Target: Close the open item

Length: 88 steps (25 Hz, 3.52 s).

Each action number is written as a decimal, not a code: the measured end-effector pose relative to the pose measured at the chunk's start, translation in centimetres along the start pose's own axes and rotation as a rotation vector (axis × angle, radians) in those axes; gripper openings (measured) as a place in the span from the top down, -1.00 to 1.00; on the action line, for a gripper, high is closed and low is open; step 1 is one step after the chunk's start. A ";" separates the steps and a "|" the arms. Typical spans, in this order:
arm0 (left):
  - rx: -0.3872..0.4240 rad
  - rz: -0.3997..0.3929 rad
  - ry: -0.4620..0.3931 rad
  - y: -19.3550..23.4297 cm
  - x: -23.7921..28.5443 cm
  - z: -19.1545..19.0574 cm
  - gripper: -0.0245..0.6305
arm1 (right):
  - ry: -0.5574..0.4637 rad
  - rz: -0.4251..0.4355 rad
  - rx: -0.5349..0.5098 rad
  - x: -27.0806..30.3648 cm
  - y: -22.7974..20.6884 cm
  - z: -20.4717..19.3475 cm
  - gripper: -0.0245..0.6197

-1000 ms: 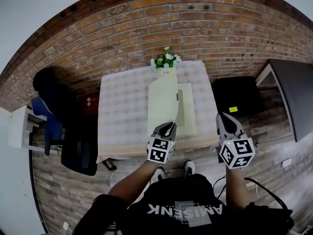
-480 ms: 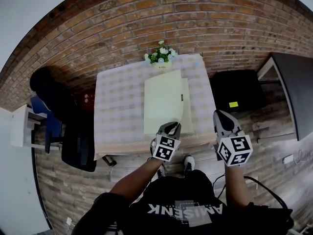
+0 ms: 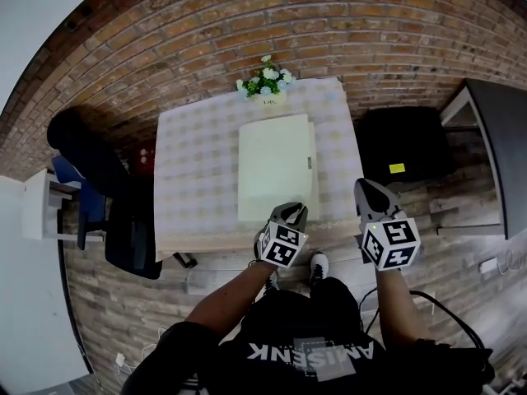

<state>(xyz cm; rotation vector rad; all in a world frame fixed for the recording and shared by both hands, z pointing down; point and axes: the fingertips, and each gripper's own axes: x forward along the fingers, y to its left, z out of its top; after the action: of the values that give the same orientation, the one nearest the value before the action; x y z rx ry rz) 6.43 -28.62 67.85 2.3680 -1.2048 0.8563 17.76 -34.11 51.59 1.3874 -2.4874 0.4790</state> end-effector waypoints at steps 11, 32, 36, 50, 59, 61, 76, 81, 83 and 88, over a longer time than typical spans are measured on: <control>0.042 0.007 0.065 -0.7 2.6 -0.6 0.76 | 0.089 0.071 0.012 5.6 -1.3 -3.8 0.79; 0.118 0.005 0.108 -1.3 3.9 -1.7 0.70 | 0.286 0.187 0.052 18.1 -0.3 -10.4 0.27; 0.128 0.013 0.112 -1.4 4.0 -1.8 0.70 | 0.317 0.210 0.051 19.6 0.2 -11.7 0.25; 0.076 -0.109 0.097 -3.0 4.1 -2.2 0.30 | 0.379 0.239 0.199 20.9 -0.8 -14.4 0.17; 0.001 -0.148 0.057 -2.9 3.9 -2.0 0.29 | 0.376 0.249 0.271 20.8 -1.5 -14.8 0.11; 0.002 -0.150 0.056 -3.0 3.8 -2.0 0.29 | 0.383 0.252 0.328 20.7 -1.6 -15.1 0.10; -0.083 -0.198 -0.002 -1.1 0.8 -0.4 0.29 | 0.368 0.214 0.372 19.3 -2.2 -15.2 0.04; -0.090 -0.168 -0.069 0.5 -1.0 0.2 0.30 | 0.333 0.199 0.368 17.5 -2.0 -14.1 0.05; -0.103 -0.149 -0.111 1.3 -2.4 0.9 0.30 | 0.301 0.190 0.358 16.5 -1.8 -13.1 0.05; -0.139 -0.091 -0.218 4.0 -6.0 3.2 0.30 | 0.202 0.181 0.316 13.0 -0.5 -8.2 0.05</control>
<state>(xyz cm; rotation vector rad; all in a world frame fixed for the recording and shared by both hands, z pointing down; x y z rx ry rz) 1.62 -29.09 61.65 2.4271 -1.1837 0.4792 12.01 -41.15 64.05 1.1481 -2.4554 1.0353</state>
